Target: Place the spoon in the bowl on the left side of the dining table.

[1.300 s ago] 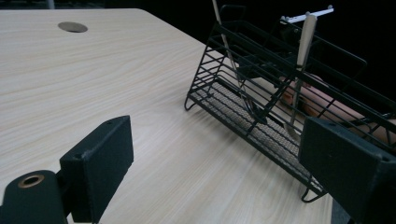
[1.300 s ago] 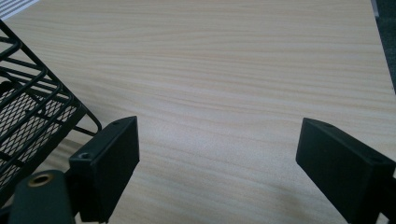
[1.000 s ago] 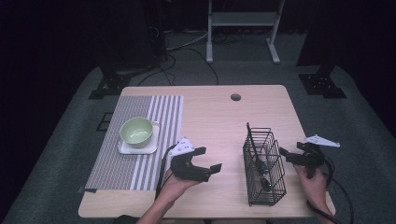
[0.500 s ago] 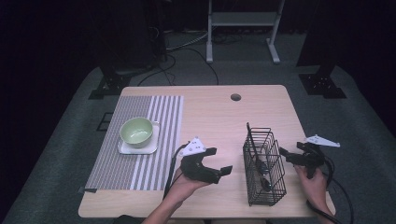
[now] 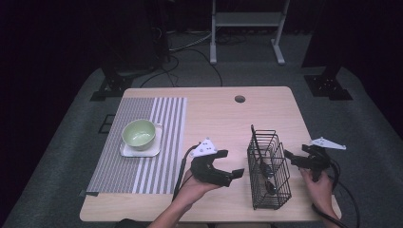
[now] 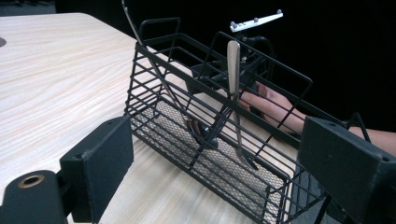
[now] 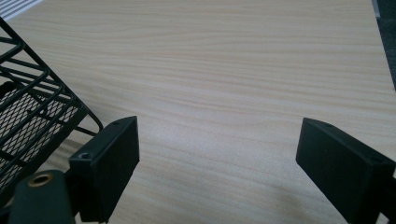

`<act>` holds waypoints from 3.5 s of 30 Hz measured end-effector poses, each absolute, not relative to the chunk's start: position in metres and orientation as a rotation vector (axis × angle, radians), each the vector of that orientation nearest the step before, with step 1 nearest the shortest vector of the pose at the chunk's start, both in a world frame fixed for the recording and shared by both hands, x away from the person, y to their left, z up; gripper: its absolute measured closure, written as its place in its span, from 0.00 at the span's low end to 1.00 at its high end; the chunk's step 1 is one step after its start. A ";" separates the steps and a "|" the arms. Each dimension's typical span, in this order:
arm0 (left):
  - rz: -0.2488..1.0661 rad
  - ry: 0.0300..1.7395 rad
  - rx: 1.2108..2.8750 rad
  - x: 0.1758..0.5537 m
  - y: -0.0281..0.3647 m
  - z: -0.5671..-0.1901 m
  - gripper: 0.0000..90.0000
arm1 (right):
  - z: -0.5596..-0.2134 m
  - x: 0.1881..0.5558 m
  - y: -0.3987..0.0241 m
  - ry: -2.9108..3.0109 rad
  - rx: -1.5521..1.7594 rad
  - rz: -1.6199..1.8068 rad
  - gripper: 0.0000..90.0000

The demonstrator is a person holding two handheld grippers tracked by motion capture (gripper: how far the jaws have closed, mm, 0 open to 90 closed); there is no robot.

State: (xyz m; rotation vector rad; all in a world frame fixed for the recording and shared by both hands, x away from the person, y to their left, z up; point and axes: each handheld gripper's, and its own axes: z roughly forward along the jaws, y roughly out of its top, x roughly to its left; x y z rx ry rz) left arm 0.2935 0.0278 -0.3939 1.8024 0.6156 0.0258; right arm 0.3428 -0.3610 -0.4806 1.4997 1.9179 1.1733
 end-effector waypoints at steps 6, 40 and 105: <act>0.017 0.604 1.805 0.293 0.021 -0.391 0.11 | -0.481 0.343 -0.361 1.918 1.497 1.175 0.14; 0.010 0.614 1.802 0.301 -0.010 -0.381 0.17 | -0.481 0.343 -0.361 1.921 1.493 1.181 0.14; -0.107 0.608 1.620 0.304 -0.003 -0.361 0.99 | -0.480 0.342 -0.362 1.917 1.500 1.186 0.14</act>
